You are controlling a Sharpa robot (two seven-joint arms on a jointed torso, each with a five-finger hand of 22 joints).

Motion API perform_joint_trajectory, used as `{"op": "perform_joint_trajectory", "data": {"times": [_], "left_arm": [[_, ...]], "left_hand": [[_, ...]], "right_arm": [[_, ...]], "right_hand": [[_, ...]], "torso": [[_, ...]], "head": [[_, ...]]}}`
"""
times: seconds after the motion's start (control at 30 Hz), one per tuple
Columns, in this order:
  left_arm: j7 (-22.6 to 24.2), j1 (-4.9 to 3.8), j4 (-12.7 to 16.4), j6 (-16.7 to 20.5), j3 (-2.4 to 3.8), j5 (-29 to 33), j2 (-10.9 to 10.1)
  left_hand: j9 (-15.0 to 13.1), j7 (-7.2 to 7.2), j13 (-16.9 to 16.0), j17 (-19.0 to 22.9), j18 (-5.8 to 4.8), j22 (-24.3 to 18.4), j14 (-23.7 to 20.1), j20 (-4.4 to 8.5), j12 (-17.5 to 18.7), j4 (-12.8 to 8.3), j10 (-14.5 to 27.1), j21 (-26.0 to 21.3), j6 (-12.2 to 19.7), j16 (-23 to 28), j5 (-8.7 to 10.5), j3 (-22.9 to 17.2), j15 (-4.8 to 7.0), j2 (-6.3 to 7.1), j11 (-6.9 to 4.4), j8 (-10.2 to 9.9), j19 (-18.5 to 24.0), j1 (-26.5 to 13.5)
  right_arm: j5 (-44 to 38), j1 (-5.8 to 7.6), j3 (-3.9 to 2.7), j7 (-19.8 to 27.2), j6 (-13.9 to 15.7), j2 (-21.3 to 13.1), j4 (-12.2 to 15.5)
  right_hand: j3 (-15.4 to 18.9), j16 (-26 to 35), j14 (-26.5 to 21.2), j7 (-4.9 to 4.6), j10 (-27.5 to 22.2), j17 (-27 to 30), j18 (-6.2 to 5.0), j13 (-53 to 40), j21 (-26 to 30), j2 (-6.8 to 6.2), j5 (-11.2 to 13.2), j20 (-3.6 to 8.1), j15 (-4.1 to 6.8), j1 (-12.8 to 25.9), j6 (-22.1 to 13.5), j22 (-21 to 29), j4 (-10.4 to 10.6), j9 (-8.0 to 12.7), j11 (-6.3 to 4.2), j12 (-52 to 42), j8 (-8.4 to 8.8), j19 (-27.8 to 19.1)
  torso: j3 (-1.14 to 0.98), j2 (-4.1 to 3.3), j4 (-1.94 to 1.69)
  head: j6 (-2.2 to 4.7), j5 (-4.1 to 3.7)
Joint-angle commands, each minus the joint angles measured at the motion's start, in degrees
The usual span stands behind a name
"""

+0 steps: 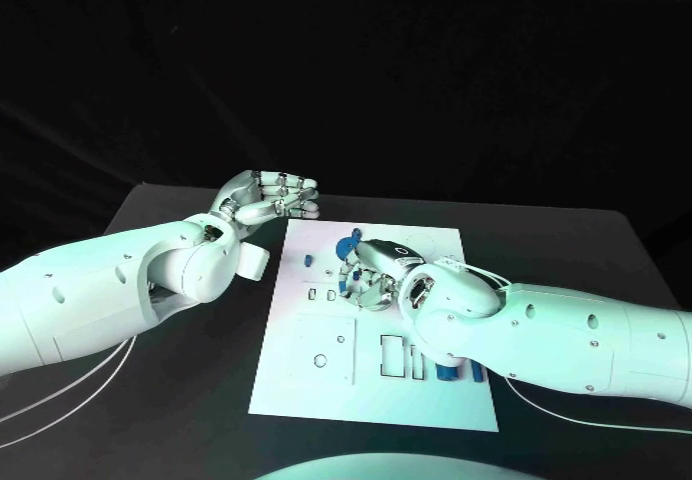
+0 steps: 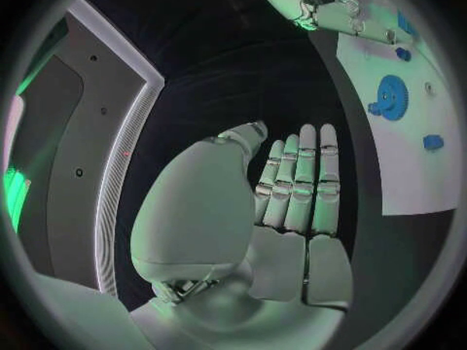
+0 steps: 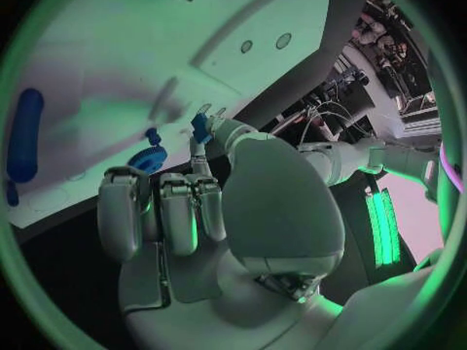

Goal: Assemble the parts on the task board

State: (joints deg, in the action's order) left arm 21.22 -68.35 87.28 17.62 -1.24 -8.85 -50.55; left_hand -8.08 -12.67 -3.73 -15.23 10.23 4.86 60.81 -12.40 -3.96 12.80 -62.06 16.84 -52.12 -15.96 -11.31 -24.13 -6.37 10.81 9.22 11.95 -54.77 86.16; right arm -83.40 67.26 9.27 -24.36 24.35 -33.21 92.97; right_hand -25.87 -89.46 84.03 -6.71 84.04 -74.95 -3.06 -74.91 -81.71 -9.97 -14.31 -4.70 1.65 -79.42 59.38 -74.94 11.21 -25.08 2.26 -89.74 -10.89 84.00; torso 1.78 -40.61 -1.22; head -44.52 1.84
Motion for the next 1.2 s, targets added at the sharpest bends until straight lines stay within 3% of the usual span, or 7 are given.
{"op": "perform_joint_trajectory", "data": {"times": [0.03,1.2], "left_arm": [[0.3,-0.04,0.2,-1.0,0.03,0.1,0.0],[0.2,-0.04,0.2,-1.2,0.03,0.1,-0.1]], "left_hand": [[0.1,-0.28,0.0,-0.1,0.25,-0.1,-0.3,-0.29,0.3,0.0,-0.1,-0.1,0.0,0.4,0.22,-0.4,-0.24,-0.18,0.36,-0.3,-0.1,-0.5],[0.1,-0.28,0.0,-0.1,0.25,-0.1,-0.3,-0.29,0.3,0.0,-0.1,-0.1,0.0,0.4,0.22,-0.4,-0.24,-0.18,0.36,-0.3,-0.1,-0.5]], "right_arm": [[-2.1,-0.24,0.02,-1.4,-1.1,0.3,0.1],[-1.8,-1.94,0.03,0.1,0.4,1.5,-2.0]], "right_hand": [[-0.2,-0.1,5.6,0.34,5.7,-13.0,0.78,-14.7,-0.2,0.01,-0.1,0.41,0.28,0.5,0.4,-8.4,0.2,-1.0,-0.44,0.1,-0.42,0.7],[-0.1,-0.1,5.5,0.23,5.6,-12.8,0.72,-14.6,0.0,-0.68,-0.1,0.42,0.27,1.3,0.0,-8.3,0.1,-1.1,-0.38,0.2,-0.23,0.6]], "torso": [[-0.08,0.02,0.06],[0.01,0.00,0.00]], "head": [[-0.26,0.31],[-0.47,0.65]]}}
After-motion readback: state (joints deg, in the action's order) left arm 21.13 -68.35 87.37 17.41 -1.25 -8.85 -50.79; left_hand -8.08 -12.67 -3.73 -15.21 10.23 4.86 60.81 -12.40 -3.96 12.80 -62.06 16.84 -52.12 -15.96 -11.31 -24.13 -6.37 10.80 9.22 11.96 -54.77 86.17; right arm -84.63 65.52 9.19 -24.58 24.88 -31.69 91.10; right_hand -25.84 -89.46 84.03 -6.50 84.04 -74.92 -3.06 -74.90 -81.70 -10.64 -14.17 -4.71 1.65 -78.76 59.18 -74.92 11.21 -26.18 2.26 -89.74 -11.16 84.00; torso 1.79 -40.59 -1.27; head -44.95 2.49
